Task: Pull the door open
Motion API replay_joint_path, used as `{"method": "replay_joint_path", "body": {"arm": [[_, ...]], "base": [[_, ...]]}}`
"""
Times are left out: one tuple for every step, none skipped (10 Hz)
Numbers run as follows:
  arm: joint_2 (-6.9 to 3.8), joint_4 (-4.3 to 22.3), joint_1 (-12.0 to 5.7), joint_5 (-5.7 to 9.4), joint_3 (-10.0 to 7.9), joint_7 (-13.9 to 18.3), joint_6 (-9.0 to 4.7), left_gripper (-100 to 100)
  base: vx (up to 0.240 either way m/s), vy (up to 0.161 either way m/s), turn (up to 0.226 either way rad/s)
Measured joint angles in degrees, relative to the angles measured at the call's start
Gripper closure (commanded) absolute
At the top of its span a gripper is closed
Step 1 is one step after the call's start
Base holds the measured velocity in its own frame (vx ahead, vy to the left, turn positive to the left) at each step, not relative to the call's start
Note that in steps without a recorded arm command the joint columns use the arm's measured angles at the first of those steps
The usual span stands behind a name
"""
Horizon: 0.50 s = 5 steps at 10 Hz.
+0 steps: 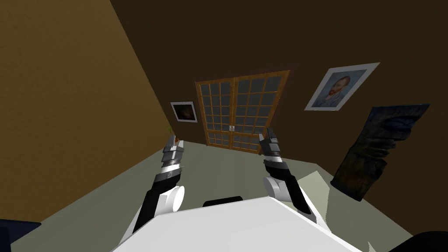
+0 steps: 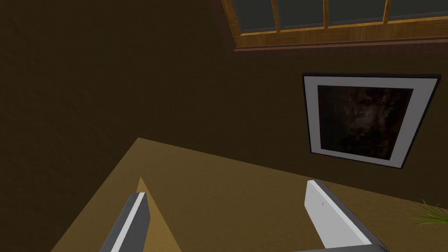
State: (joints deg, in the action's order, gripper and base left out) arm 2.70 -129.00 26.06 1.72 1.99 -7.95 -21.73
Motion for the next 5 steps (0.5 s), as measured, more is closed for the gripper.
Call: {"method": "replay_joint_path", "body": {"arm": [[-0.36,0.84,-0.27,-0.23,-0.10,-0.55,-0.12,-100],[-0.83,2.47,-0.74,-0.47,-0.32,-1.36,-0.76,-100],[-1.30,3.39,-0.98,-0.70,-0.51,-2.16,-1.08,-100],[-2.00,4.17,-1.06,-0.82,-0.87,-2.85,-1.25,-100],[-2.27,5.40,-1.38,-1.09,-0.94,-3.61,-1.67,-100]], "base": [[0.114,-0.058,-0.042],[0.137,-0.067,-0.034],[0.136,-0.080,-0.039],[0.116,-0.071,-0.033],[0.091,-0.044,-0.023]]}}
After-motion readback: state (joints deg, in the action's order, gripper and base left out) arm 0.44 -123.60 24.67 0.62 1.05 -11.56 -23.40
